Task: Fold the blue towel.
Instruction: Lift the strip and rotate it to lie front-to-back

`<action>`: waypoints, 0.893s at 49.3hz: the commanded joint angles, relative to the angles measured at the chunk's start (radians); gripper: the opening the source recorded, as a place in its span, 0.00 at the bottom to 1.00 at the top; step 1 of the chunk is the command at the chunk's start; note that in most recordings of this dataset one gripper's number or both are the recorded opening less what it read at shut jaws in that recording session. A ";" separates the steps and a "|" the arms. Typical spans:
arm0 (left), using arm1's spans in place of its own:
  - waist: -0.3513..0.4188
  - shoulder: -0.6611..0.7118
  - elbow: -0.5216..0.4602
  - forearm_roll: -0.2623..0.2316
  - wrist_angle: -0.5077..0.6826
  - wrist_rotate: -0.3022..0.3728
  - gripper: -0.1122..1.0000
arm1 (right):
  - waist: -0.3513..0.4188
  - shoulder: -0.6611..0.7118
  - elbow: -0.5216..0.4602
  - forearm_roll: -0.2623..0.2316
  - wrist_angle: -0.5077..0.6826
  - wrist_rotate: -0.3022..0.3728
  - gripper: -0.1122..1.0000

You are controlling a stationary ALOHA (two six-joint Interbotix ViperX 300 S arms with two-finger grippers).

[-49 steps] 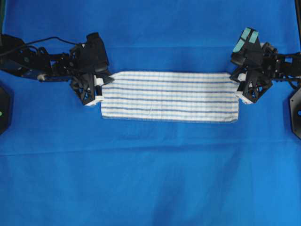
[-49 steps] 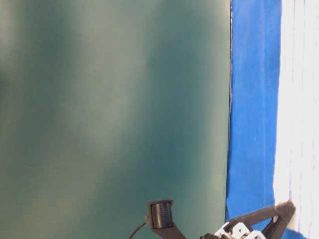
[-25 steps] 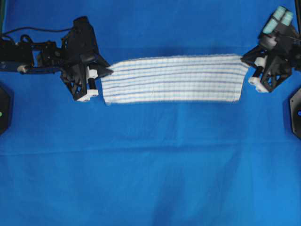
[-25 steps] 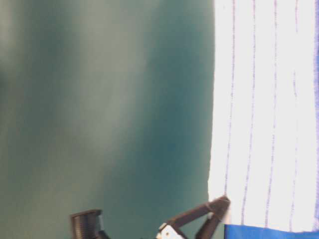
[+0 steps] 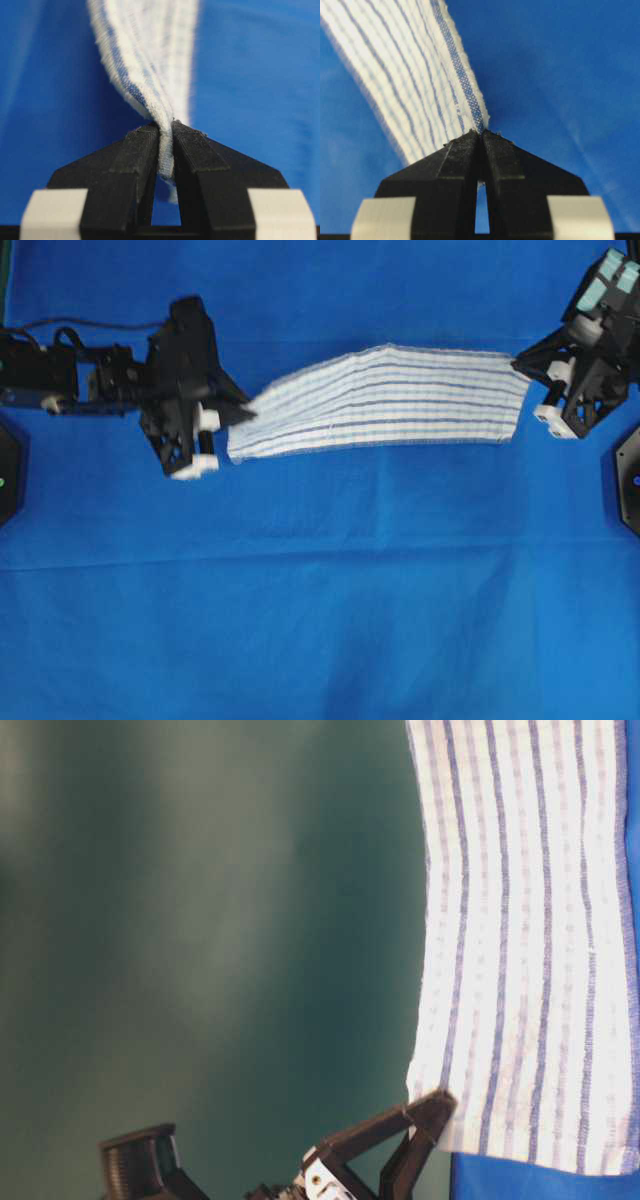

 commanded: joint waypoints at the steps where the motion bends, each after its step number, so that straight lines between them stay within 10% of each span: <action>1: -0.048 0.006 -0.048 0.000 -0.017 -0.011 0.16 | -0.026 0.026 -0.046 -0.023 -0.031 -0.002 0.12; 23: -0.256 0.161 -0.275 0.000 -0.049 -0.060 0.16 | -0.198 0.253 -0.222 -0.110 -0.187 -0.017 0.12; 44: -0.284 0.371 -0.557 0.000 -0.101 -0.057 0.16 | -0.239 0.428 -0.393 -0.179 -0.187 -0.018 0.12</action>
